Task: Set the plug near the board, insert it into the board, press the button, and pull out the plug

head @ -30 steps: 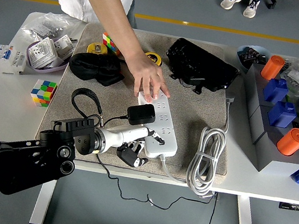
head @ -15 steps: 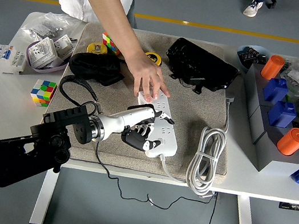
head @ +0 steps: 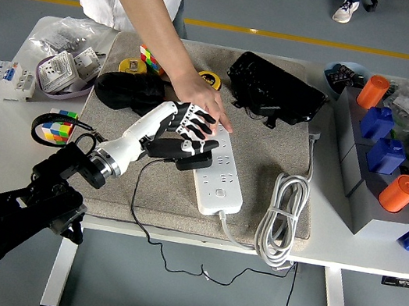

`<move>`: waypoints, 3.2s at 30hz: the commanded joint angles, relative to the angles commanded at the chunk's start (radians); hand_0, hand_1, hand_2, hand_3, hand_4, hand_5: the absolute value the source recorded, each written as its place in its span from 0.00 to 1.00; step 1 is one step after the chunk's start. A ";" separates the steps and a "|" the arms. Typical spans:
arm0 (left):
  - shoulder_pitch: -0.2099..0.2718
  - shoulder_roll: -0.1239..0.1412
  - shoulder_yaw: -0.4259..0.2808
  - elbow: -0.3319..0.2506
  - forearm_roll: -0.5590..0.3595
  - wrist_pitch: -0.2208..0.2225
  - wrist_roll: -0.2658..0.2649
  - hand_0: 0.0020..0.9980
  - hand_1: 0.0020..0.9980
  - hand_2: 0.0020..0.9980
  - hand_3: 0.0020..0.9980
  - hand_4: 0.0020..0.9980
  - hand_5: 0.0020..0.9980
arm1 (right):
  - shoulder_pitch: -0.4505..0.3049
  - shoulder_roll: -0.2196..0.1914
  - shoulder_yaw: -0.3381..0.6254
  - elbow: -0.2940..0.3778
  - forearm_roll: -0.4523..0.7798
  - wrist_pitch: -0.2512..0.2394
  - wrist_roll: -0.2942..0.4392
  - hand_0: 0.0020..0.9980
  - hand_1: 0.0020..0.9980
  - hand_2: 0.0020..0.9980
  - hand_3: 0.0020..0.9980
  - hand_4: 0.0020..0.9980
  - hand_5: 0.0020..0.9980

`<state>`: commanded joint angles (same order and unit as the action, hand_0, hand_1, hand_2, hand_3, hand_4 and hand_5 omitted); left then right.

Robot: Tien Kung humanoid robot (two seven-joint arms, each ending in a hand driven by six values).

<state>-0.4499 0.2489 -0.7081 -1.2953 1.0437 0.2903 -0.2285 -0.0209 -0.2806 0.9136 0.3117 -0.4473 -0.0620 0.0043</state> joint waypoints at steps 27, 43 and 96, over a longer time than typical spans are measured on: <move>0.040 -0.003 -0.014 0.062 -0.180 -0.002 -0.143 0.83 0.85 0.91 0.90 1.00 0.81 | -0.005 0.001 -0.025 -0.005 0.016 0.000 0.000 0.67 0.69 0.68 0.59 1.00 0.57; 0.048 -0.007 -0.030 0.050 -0.173 -0.003 -0.143 0.82 0.83 0.90 0.89 1.00 0.81 | -0.012 0.004 -0.010 -0.004 0.011 0.000 0.000 0.67 0.69 0.68 0.59 1.00 0.57; -0.130 -0.004 0.191 -0.040 0.401 -0.347 0.460 0.05 0.10 0.19 0.85 0.69 0.00 | -0.002 -0.006 -0.010 0.001 0.004 0.002 0.000 0.67 0.69 0.68 0.59 1.00 0.57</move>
<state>-0.5795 0.2447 -0.5172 -1.3357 1.4447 -0.0562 0.2310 -0.0230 -0.2863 0.9037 0.3129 -0.4430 -0.0598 0.0042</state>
